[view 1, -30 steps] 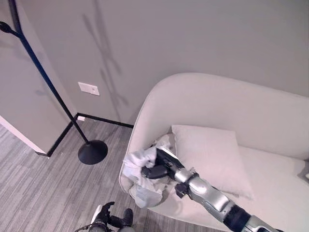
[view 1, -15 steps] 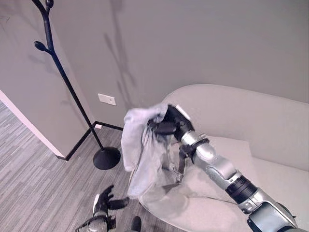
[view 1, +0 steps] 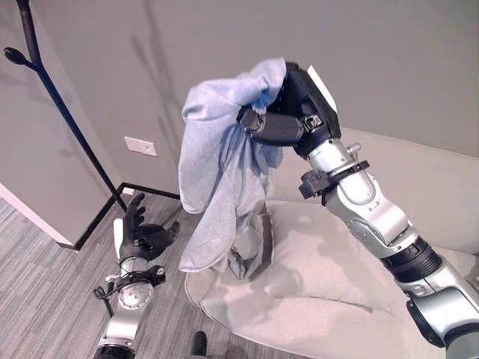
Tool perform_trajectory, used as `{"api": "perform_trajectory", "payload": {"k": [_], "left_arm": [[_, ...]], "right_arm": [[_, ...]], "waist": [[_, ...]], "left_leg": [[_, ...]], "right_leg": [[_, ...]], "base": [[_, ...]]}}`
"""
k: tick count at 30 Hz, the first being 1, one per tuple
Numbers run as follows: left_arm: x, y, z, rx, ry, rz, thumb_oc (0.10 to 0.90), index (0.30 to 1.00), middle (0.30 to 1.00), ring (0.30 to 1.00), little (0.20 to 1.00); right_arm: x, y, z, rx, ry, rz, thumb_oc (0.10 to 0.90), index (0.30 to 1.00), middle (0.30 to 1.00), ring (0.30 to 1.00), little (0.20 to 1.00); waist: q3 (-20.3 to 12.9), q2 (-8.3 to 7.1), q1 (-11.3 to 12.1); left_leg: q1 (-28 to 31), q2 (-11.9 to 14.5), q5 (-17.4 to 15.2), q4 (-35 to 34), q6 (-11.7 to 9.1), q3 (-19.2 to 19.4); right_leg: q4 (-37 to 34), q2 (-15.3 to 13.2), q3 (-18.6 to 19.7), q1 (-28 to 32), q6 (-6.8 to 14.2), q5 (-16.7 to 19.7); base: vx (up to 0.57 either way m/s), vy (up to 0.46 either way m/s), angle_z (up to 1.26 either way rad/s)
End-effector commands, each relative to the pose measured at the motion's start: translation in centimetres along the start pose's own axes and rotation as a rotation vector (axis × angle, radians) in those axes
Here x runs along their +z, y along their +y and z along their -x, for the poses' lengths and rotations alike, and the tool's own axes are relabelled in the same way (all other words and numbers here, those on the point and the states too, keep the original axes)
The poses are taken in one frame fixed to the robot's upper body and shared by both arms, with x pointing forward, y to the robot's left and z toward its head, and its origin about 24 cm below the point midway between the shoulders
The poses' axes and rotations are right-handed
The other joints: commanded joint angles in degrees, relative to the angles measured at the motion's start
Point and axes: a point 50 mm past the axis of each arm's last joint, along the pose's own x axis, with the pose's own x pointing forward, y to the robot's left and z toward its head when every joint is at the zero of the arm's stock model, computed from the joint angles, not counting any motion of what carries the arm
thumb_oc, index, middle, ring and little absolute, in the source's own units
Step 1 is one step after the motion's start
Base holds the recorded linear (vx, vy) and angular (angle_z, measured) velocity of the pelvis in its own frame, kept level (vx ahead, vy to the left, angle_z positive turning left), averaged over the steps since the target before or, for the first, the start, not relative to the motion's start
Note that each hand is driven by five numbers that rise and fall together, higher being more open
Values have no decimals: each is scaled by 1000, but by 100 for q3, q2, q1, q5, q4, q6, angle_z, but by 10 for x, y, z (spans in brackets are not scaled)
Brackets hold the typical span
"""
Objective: Hang the clothes on the sofa on the clothes rack.
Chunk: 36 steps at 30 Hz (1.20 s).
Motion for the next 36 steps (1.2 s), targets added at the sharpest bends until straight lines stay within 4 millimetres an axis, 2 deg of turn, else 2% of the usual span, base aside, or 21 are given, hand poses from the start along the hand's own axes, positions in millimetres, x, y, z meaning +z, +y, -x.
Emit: {"api": "perform_trajectory", "payload": {"k": [1,3,4,7,9,15,21,26,29,30,31,34,35,36], "left_arm": [[58,-30,-11,-161,-304,92,800,900,900,900,900],[66,-53,-5,-286,-323,140,800,900,900,900,900],[67,-53,-5,-286,-324,141,800,900,900,900,900],[71,-72,2,-403,-334,145,800,900,900,900,900],[75,-84,6,-479,-356,111,800,900,900,900,900],[79,-103,1,-515,-398,11,800,900,900,900,900],[86,-127,2,-603,-407,16,800,900,900,900,900],[98,-146,4,-646,-419,54,800,900,900,900,900],[108,-166,9,-701,-405,115,800,900,900,900,900],[118,-190,19,-783,-394,171,800,900,900,900,900],[122,-199,23,-808,-380,197,800,900,900,900,900],[128,-207,25,-815,-359,242,800,900,900,900,900],[129,-209,25,-814,-340,266,499,448,448,448,448],[131,-211,25,-808,-327,287,400,300,300,300,300]], "right_arm": [[85,2,-32,-34,-428,-49,400,300,300,300,300],[95,3,-43,-65,-464,-62,400,300,300,300,300],[95,3,-43,-65,-465,-62,400,300,300,300,300],[107,3,-54,-103,-505,-60,400,300,300,300,300],[121,3,-65,-148,-548,-81,400,300,300,300,300],[130,9,-69,-138,-580,-127,400,300,300,300,300],[146,12,-82,-142,-609,-172,400,300,300,300,300],[154,22,-85,-97,-622,-231,400,300,300,300,300],[153,30,-84,-68,-624,-264,400,300,300,300,300],[152,38,-85,-54,-621,-313,400,300,300,300,300],[150,43,-86,-48,-609,-336,400,300,300,300,300],[149,48,-88,-40,-600,-359,400,300,300,300,300],[147,48,-88,-41,-592,-371,400,300,300,300,300],[145,49,-88,-42,-585,-379,400,300,300,300,300]], "waist": [[-684,23,24],[-700,9,-6],[-692,9,-5],[-700,-8,-26],[-716,-42,-38],[-738,-80,-102],[-772,-132,-204],[-786,-158,-305],[-795,-156,-413],[-803,-140,-520],[-802,-135,-575],[-797,-123,-618],[-795,-113,-642],[-794,-102,-664]], "left_leg": [[46,523,-385,19,-442,9],[52,531,-388,19,-439,-2],[53,531,-389,19,-440,-2],[62,534,-398,19,-430,1],[66,535,-415,19,-422,-6],[62,546,-418,19,-433,-7],[70,550,-440,19,-443,25],[87,558,-456,19,-446,69],[100,569,-460,19,-451,106],[121,576,-468,19,-453,152],[130,578,-475,19,-451,171],[140,591,-477,19,-448,195],[152,596,-482,19,-446,205],[162,599,-482,19,-444,216]], "right_leg": [[149,-369,-89,23,220,48],[150,-356,-75,19,212,47],[150,-356,-74,20,212,47],[151,-338,-54,24,203,42],[144,-317,-11,9,197,37],[127,-289,20,10,178,30],[127,-276,63,-32,178,54],[124,-274,131,-52,179,64],[128,-276,170,-67,179,64],[150,-276,213,-86,175,58],[156,-277,247,-93,173,60],[183,-279,289,-114,168,50],[204,-280,307,-129,163,41],[223,-278,318,-138,159,33]], "base": [[4,0,-4],[0,-1,-2],[0,0,0],[0,0,0],[0,0,0],[0,0,0],[0,0,0],[9,-2,-5],[9,-7,-13],[13,-8,-10],[13,-9,-11],[0,-6,-14],[2,-8,-10],[3,-14,-5]]}}
